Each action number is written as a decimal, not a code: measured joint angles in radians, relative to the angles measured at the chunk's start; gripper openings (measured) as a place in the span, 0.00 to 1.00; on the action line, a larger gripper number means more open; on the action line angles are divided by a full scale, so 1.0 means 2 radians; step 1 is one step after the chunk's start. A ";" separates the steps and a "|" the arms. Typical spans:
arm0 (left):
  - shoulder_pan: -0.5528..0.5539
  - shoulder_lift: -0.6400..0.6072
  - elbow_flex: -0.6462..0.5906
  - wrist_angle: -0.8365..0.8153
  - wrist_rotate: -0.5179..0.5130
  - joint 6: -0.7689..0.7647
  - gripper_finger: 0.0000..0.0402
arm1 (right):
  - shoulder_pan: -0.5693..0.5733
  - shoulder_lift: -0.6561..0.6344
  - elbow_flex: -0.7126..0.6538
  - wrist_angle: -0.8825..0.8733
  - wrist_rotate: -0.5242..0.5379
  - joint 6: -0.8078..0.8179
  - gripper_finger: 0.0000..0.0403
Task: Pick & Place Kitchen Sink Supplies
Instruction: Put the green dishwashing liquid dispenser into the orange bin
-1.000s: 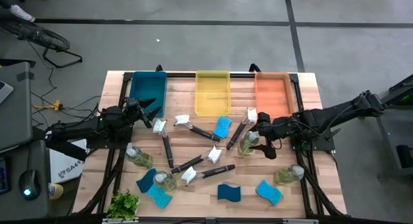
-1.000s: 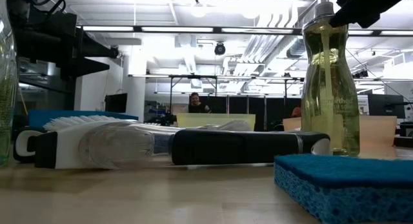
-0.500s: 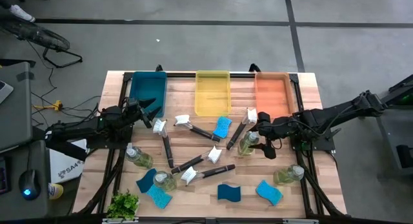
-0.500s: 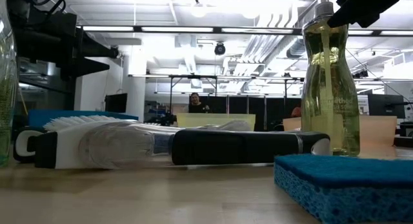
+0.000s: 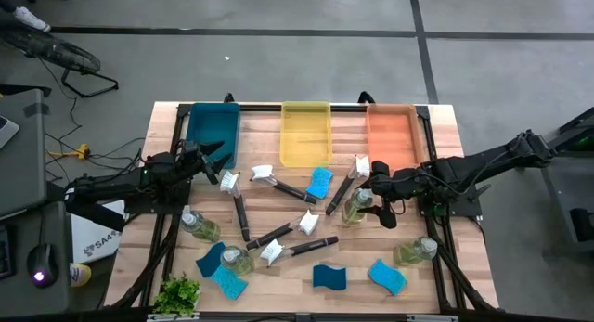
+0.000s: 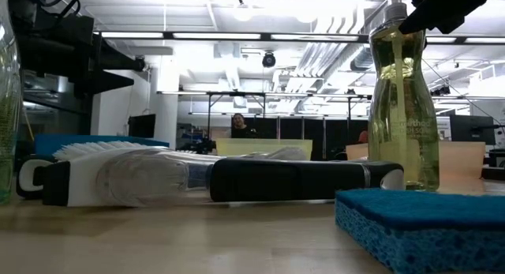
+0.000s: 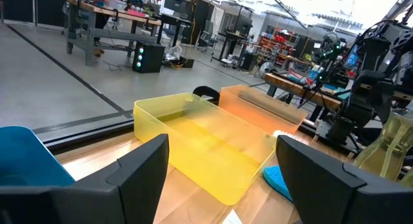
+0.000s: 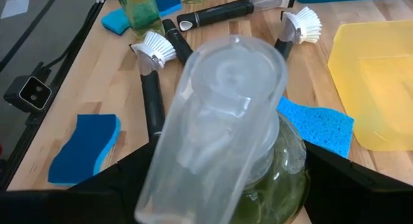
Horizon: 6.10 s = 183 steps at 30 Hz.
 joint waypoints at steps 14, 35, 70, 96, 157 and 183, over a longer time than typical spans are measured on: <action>0.000 0.000 0.000 0.000 0.000 0.000 0.70 | 0.000 -0.001 0.000 -0.001 0.012 0.010 0.71; 0.000 0.000 0.000 0.000 0.000 0.000 0.70 | 0.000 -0.009 0.103 -0.122 0.062 0.025 0.70; 0.000 0.000 0.000 0.000 0.000 0.000 0.70 | -0.229 -0.009 0.266 -0.330 0.312 0.135 0.70; 0.000 0.000 0.000 0.000 0.000 0.000 0.70 | -0.424 0.041 0.261 -0.334 0.282 0.134 0.70; 0.000 0.000 0.000 0.000 0.000 0.000 0.70 | -0.515 0.032 0.048 -0.031 0.314 0.180 0.70; 0.000 0.000 0.000 0.000 0.000 0.000 0.70 | -0.517 0.108 0.049 -0.039 0.418 0.264 0.70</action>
